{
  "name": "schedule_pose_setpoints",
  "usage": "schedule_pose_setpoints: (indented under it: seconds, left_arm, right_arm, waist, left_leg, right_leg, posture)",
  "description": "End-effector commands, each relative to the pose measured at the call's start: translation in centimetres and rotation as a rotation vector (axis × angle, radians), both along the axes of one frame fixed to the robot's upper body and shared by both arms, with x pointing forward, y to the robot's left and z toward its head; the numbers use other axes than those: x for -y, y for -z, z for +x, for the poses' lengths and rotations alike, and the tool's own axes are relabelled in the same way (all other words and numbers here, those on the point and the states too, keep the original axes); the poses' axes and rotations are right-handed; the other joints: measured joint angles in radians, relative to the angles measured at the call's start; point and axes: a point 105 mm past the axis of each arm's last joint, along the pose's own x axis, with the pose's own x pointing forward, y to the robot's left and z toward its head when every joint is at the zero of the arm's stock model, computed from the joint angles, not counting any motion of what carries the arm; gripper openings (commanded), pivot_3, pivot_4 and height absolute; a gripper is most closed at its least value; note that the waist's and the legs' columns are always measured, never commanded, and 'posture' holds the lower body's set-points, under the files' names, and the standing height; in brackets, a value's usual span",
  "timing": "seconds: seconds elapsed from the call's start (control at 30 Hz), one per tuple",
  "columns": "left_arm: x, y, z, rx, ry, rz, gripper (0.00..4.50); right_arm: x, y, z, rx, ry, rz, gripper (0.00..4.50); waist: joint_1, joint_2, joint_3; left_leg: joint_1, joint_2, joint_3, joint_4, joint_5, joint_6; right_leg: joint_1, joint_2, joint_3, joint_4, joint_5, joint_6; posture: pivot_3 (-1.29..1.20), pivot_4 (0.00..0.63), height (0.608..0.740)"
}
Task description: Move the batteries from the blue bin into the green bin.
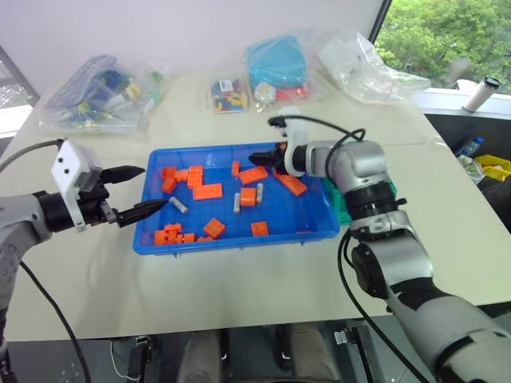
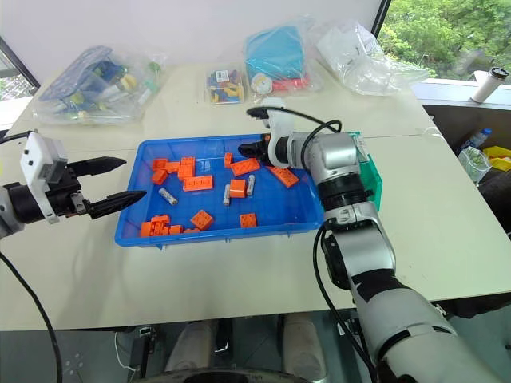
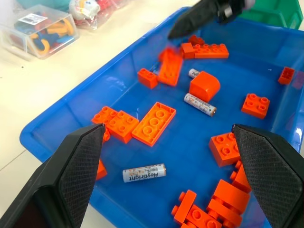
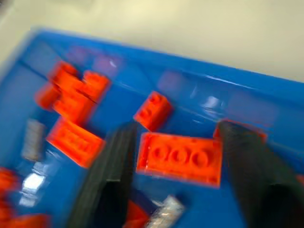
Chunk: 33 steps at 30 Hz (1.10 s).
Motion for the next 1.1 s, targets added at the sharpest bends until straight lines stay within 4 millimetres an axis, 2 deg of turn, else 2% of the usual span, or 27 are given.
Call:
schedule_pose_setpoints:
  seconds: [0.03, 0.13, 0.23, 0.3, 0.5, 0.63, 0.83, 1.1]
  left_arm:
    - [-0.2, -1.1, -0.1, 0.050, 0.005, 0.014, 4.50]
    - [-0.7, -1.1, -0.3, 0.045, -0.008, 0.023, 4.50]
    - [-1.5, -1.2, -0.6, 0.039, -0.025, 0.032, 4.50]
    - [-2.2, -1.2, -0.8, 0.027, -0.039, 0.041, 4.50]
    - [-3.6, -0.8, -1.7, -0.008, -0.065, 0.062, 4.50]
    - [-3.4, -1.0, -2.2, -0.007, -0.058, 0.056, 4.50]
    - [-2.6, -0.9, -2.6, -0.004, -0.042, 0.043, 4.50]
    - [-2.0, -1.0, -2.6, 0.003, -0.026, 0.038, 4.50]
  right_arm:
    - [-3.2, -5.7, -2.0, 0.315, -0.191, 0.022, 2.80]
    - [-7.1, -5.7, -5.3, 0.374, -0.398, -0.017, 2.80]
    - [-9.6, -4.3, -7.1, 0.378, -0.496, -0.090, 2.80]
    - [-11.5, -2.5, -7.9, 0.353, -0.551, -0.161, 2.80]
    - [-15.6, 0.6, -8.4, 0.295, -0.595, -0.215, 2.80]
    - [-16.3, 1.9, -7.5, 0.261, -0.577, -0.237, 2.80]
    - [-16.1, 3.3, -6.2, 0.208, -0.545, -0.259, 2.80]
    - [-16.1, 5.9, -6.3, 0.135, -0.550, -0.286, 2.80]
  waist:
    - [0.001, 0.000, 0.000]
    - [0.001, 0.000, 0.000]
    - [0.000, 0.000, 0.000]
    - [0.001, -0.001, 0.000]
    - [0.003, -0.002, -0.001]
    - [0.002, -0.003, -0.001]
    - [0.001, -0.003, -0.001]
    - [-0.002, -0.003, -0.001]
  left_leg:
    - [0.000, 0.000, 0.000, 0.000, 0.000, 0.000]
    - [0.000, 0.000, 0.000, 0.000, 0.000, 0.000]
    - [0.001, 0.001, 0.000, 0.000, 0.000, 0.000]
    - [0.001, 0.001, 0.000, 0.000, 0.001, -0.001]
    - [0.001, 0.001, 0.000, 0.000, 0.001, -0.002]
    - [0.000, 0.001, -0.001, 0.000, 0.001, -0.003]
    - [0.001, 0.002, -0.001, -0.001, 0.001, -0.003]
    - [0.001, 0.002, -0.001, -0.001, 0.001, -0.003]
  right_leg:
    - [0.000, 0.000, 0.000, 0.000, 0.000, 0.000]
    - [0.000, 0.000, 0.000, 0.000, 0.000, 0.000]
    - [0.000, 0.000, 0.000, 0.001, 0.000, 0.000]
    - [0.000, 0.000, 0.000, 0.002, 0.000, 0.000]
    - [0.000, 0.000, 0.000, 0.001, 0.000, 0.000]
    - [0.000, -0.001, 0.000, 0.001, 0.000, -0.001]
    - [0.000, -0.001, 0.000, 0.001, 0.000, -0.001]
    - [-0.001, -0.001, 0.000, 0.002, -0.001, -0.001]
  posture:
    - [0.00, 0.150, 0.736]
    - [0.00, 0.150, 0.736]
    - [0.00, 0.150, 0.736]
    - [0.00, 0.150, 0.736]
    - [0.00, 0.150, 0.736]
    - [0.00, 0.150, 0.736]
    - [0.00, 0.150, 0.736]
    - [0.00, 0.150, 0.736]
